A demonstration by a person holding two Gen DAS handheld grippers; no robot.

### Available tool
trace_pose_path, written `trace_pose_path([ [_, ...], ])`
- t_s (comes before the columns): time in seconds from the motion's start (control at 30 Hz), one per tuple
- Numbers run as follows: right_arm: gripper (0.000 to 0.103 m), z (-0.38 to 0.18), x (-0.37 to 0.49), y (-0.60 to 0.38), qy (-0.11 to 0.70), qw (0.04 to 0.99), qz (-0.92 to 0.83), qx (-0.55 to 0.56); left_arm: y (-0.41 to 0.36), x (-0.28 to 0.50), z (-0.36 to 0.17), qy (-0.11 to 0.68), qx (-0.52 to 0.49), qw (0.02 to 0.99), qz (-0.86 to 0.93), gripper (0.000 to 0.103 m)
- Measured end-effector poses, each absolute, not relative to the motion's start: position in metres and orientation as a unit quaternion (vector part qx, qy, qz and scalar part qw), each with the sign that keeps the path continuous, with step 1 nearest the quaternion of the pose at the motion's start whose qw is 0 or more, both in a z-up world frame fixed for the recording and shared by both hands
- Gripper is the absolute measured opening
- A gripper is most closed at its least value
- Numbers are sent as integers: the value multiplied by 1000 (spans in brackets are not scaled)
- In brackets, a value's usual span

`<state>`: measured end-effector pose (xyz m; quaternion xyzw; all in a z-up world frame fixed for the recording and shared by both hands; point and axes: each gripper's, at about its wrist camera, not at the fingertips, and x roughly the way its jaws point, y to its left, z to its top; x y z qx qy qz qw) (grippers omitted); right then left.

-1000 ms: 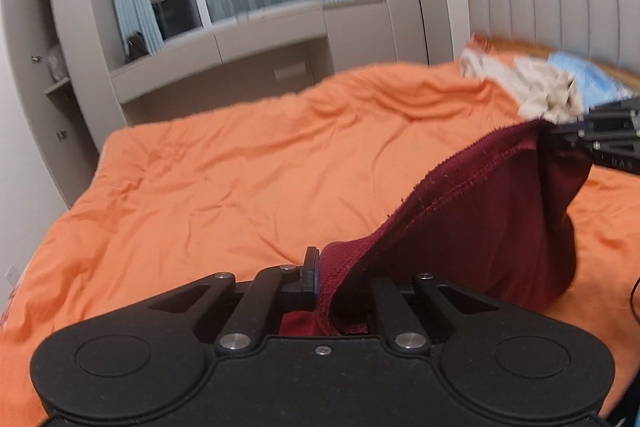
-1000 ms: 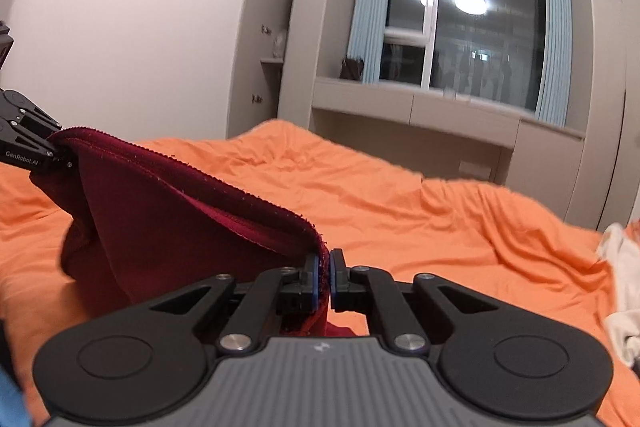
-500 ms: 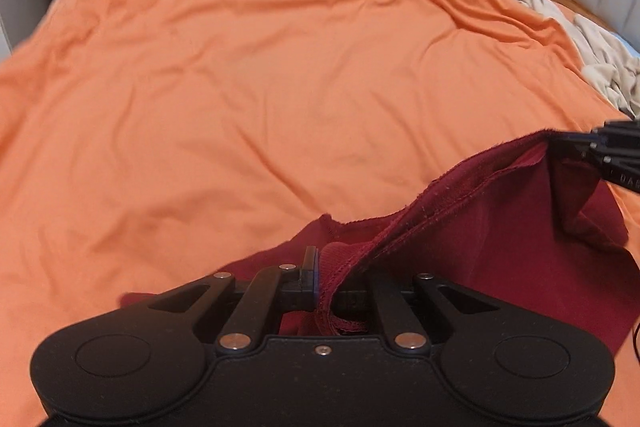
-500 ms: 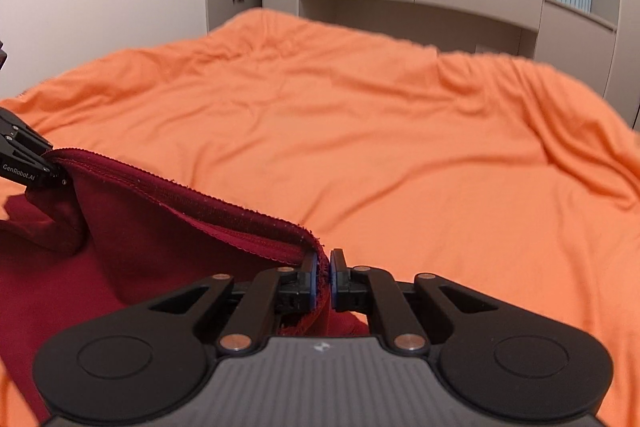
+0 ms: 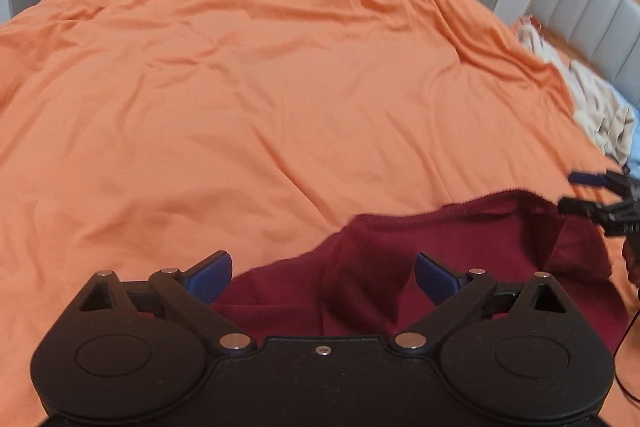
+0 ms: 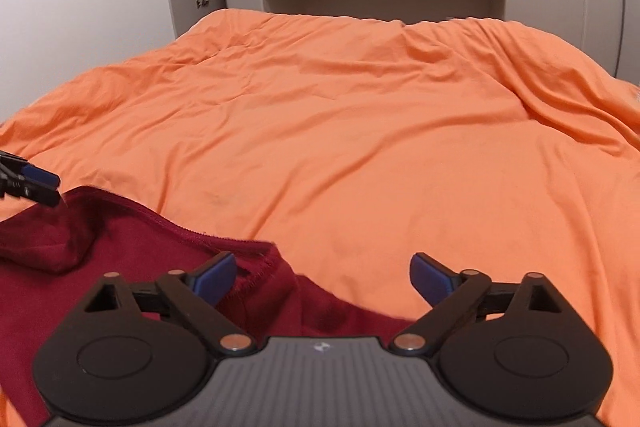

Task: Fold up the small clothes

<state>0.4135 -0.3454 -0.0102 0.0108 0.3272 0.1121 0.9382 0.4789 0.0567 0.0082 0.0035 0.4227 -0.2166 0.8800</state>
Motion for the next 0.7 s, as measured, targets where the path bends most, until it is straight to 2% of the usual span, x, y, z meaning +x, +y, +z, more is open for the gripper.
trace_pose_path([
  [0.17, 102, -11, 374, -355, 343, 930, 129, 4, 57, 440, 16, 401, 52, 877, -259, 98],
  [0.33, 102, -16, 342, -340, 347, 925, 147, -41, 47, 409, -4, 415, 93, 868, -255, 98],
  [0.4, 102, -20, 335, -329, 351, 920, 156, -79, 39, 403, -12, 416, 122, 868, -241, 95],
  [0.5, 99, -30, 334, -314, 358, 912, 154, -128, 32, 405, -23, 434, 155, 866, -196, 78],
  [0.57, 80, -35, 337, -310, 356, 911, 145, -152, 35, 411, -26, 444, 143, 868, -171, 48],
  [0.6, 75, -36, 340, -310, 357, 911, 141, -152, 40, 412, -25, 445, 123, 870, -170, 40],
  [0.67, 51, -37, 345, -319, 358, 916, 132, -125, 51, 414, -23, 445, 75, 875, -175, 12],
  [0.7, 42, -36, 348, -326, 356, 920, 127, -101, 58, 414, -22, 443, 53, 879, -167, 11],
])
